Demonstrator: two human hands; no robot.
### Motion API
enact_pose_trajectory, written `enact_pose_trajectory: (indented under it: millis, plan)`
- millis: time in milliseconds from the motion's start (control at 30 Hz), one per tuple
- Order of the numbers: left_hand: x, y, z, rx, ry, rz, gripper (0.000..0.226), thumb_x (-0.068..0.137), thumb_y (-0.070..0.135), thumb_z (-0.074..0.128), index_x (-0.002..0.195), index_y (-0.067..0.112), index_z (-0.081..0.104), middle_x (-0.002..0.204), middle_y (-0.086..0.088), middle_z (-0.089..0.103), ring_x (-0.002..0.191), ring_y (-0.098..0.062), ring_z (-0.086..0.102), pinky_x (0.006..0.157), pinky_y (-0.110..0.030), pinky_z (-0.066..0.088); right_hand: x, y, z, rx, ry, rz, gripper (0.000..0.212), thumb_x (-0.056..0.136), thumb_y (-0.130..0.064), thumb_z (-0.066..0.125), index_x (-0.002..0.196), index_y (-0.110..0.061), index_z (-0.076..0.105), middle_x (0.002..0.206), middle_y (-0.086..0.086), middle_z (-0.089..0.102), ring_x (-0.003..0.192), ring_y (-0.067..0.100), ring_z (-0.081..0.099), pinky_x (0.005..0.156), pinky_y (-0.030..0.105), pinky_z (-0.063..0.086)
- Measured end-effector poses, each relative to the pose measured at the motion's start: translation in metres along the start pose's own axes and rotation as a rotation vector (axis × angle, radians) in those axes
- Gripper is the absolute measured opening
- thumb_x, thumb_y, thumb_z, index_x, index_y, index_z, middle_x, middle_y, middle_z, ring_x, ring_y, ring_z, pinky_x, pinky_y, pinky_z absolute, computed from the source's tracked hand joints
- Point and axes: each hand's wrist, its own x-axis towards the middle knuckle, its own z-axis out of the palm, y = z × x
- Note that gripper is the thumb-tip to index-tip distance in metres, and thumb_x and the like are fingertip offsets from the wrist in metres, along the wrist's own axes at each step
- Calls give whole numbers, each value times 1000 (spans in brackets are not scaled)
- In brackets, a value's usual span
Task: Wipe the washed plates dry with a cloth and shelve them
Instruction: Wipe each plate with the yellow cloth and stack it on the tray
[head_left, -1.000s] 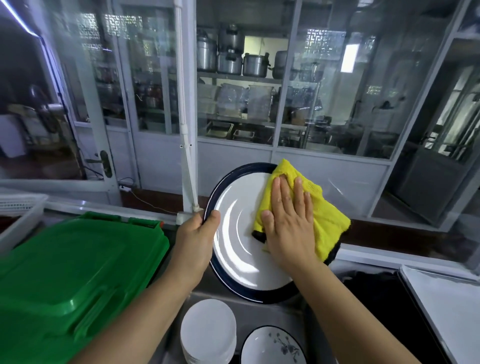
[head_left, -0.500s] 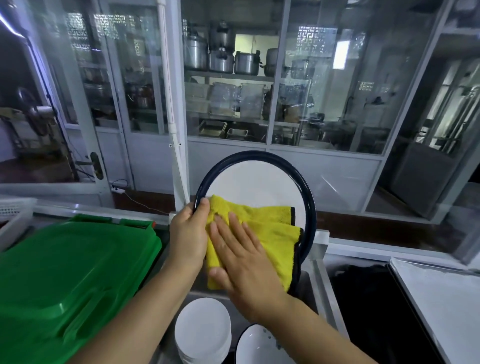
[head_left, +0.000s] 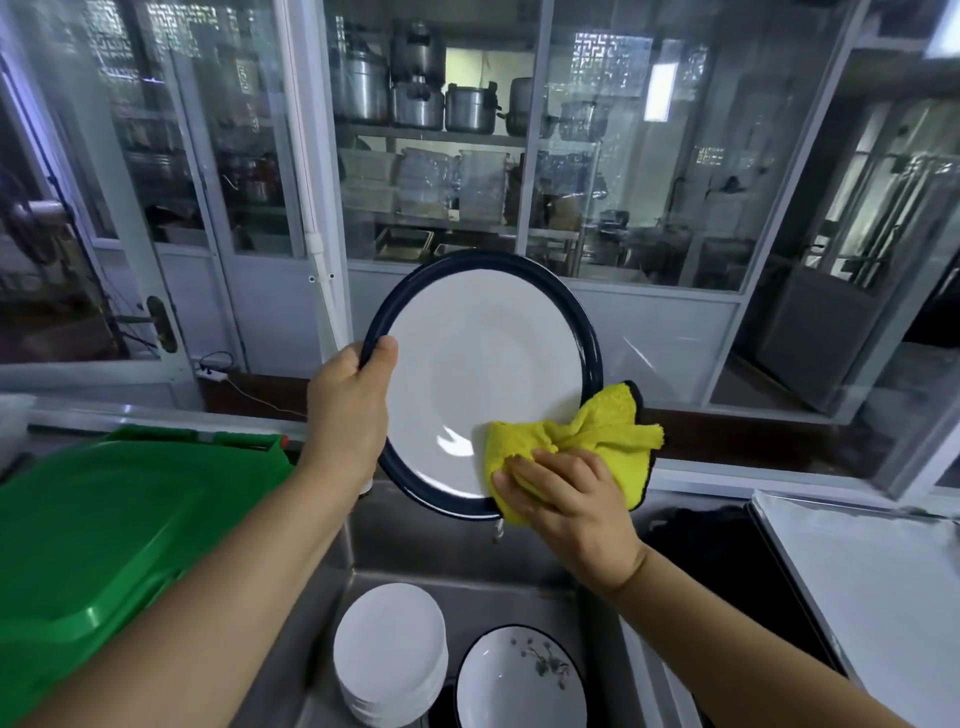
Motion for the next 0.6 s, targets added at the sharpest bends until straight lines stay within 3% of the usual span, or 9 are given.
enact_pose_trajectory:
  millis: [167, 267, 433, 500, 600]
  plan:
    - [-13, -1, 20, 19, 56, 16, 33, 96, 32, 51, 68, 13, 51, 60, -3, 39, 48, -3, 34, 47, -17, 31, 28, -44, 11, 11, 147, 103, 38, 92, -9, 61, 127, -21, 56, 120, -4, 60, 99, 20, 54, 78, 34, 43]
    - [-12, 2, 18, 39, 15, -1, 30, 96, 31, 50, 70, 18, 53, 62, -2, 42, 54, -6, 38, 48, -11, 33, 32, -46, 8, 13, 170, 40, 39, 92, -10, 63, 129, -21, 56, 116, -4, 64, 96, 18, 57, 73, 33, 45]
    - [19, 16, -6, 156, -209, -40, 34, 91, 41, 56, 82, 9, 64, 85, -11, 64, 79, -25, 60, 79, -41, 50, 6, 8, -13, -49, 66, -184, 29, 99, -16, 52, 126, -23, 56, 115, -3, 55, 97, 18, 55, 74, 33, 46]
    - [26, 28, -8, 220, -281, -66, 34, 89, 41, 58, 85, 8, 66, 84, -10, 65, 78, -25, 62, 79, -41, 51, 6, 18, -17, -51, 62, -218, 28, 96, -17, 58, 124, -24, 57, 110, -2, 53, 92, 18, 56, 70, 33, 47]
    - [30, 43, -6, 174, -294, -88, 15, 91, 28, 60, 80, 19, 66, 80, -5, 67, 72, -24, 63, 78, -39, 51, 17, 10, -19, -53, 117, -210, 27, 92, -19, 64, 118, -25, 59, 100, -3, 52, 74, 18, 58, 60, 31, 46]
